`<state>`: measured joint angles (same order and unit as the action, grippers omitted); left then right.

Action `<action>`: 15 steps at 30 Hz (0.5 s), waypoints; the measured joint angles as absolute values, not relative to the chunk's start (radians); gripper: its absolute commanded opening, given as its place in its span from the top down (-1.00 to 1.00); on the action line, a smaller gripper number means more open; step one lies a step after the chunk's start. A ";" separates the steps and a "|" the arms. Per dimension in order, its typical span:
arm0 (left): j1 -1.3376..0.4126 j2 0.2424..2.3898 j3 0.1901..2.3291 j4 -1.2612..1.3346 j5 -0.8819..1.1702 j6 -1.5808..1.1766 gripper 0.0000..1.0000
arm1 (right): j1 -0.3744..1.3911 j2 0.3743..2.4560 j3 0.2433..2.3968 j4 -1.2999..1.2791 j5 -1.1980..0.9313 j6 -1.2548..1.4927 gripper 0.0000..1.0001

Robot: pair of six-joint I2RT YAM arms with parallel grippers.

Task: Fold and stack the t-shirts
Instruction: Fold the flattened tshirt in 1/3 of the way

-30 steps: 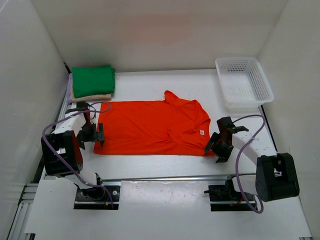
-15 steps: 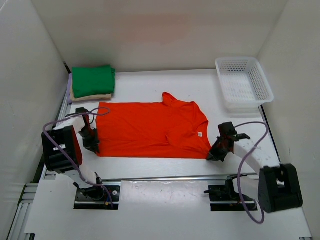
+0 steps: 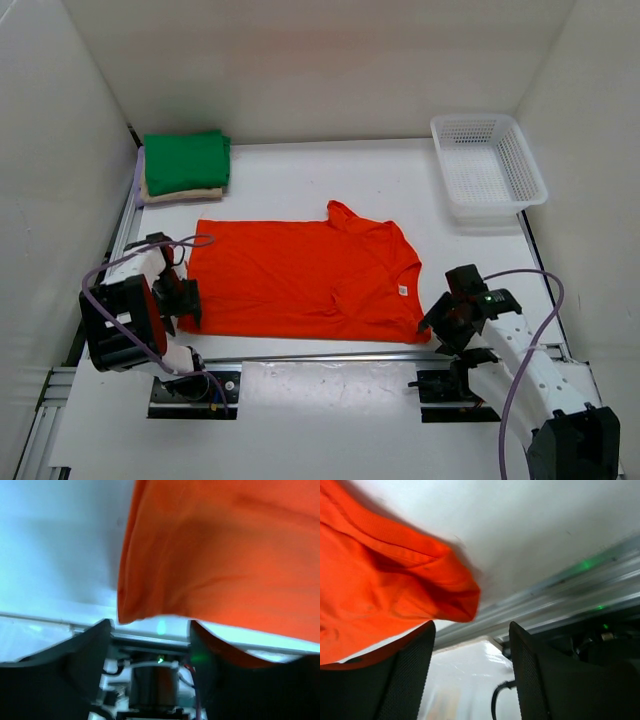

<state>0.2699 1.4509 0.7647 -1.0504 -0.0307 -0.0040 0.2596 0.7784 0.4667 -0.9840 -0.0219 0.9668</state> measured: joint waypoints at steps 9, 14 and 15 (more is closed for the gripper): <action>0.302 1.472 0.955 -1.100 -0.075 -0.001 -0.74 | 0.260 0.933 0.773 -0.963 -0.025 0.817 -0.50; 0.297 1.655 1.278 -1.000 -0.015 -0.001 -0.74 | 0.273 1.364 1.202 -0.907 -0.023 0.688 -0.50; 0.292 1.716 1.340 -0.984 0.002 -0.001 -0.74 | 0.281 1.469 1.291 -0.873 -0.023 0.666 -0.50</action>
<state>0.2916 1.7157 1.3403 -0.9840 0.0025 -0.0006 0.2813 1.4689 1.2911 -0.8730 -0.0235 0.6659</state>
